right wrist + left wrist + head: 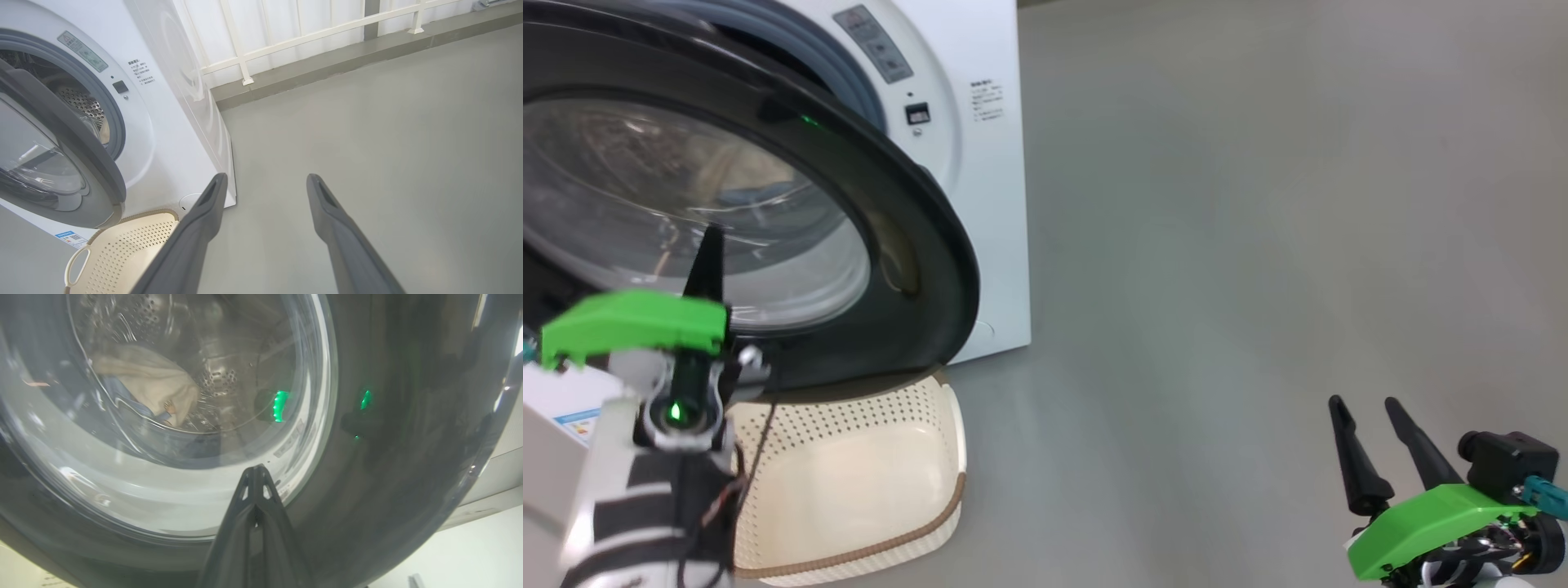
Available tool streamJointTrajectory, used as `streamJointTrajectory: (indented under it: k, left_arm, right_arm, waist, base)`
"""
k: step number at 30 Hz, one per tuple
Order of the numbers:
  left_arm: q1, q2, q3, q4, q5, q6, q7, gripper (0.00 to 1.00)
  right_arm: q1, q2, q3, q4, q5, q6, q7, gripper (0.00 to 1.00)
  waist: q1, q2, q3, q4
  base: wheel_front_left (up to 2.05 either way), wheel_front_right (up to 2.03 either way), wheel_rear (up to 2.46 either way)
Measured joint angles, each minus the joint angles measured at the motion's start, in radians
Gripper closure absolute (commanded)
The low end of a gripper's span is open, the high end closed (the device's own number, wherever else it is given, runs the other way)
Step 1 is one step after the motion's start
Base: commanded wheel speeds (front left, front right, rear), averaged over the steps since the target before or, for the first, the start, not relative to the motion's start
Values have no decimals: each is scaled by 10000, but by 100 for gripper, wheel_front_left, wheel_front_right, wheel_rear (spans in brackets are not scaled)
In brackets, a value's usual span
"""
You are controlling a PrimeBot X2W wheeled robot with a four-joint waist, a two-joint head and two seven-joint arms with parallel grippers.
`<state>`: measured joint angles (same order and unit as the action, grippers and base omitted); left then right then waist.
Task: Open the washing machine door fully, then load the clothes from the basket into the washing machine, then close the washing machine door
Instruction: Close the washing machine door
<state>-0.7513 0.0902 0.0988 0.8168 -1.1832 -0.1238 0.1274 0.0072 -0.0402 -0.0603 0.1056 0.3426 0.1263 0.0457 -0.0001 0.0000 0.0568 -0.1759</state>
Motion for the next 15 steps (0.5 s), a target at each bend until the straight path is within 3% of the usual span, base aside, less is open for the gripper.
streamJointTrajectory:
  k: [2, 3, 4, 10, 15]
  left_arm:
    - [340, 207, -282, -48, 685, 10, -635, 45]
    - [521, 288, -481, -100, 976, 17, -892, 7]
    - [718, 382, -742, -190, 1429, 31, -1181, 0]
    - [2060, 890, -1666, -1032, 3317, 477, -2897, 0]
    - [3652, 1269, -2313, -2311, 4955, 1321, -3599, 0]
  right_arm:
    - [4, -2, -104, -58, -2, 0, 0, 0]
    - [8, 0, -134, -92, -13, 0, 4, 0]
    - [11, 0, -174, -130, -40, 0, 15, 0]
    - [173, -8, -416, -364, -111, 0, 121, 0]
    - [448, -12, -593, -550, -360, 0, 215, 0]
  waist:
    - [0, 0, -96, 80]
    - [1, 0, -147, 121]
    - [0, 0, -196, 169]
    - [0, 0, -553, 410]
    - [0, 0, -785, 621]
  base:
    - [0, 0, 0]
    - [0, 0, 0]
    - [0, 0, 0]
    - [0, 0, 0]
    - [0, 0, 0]
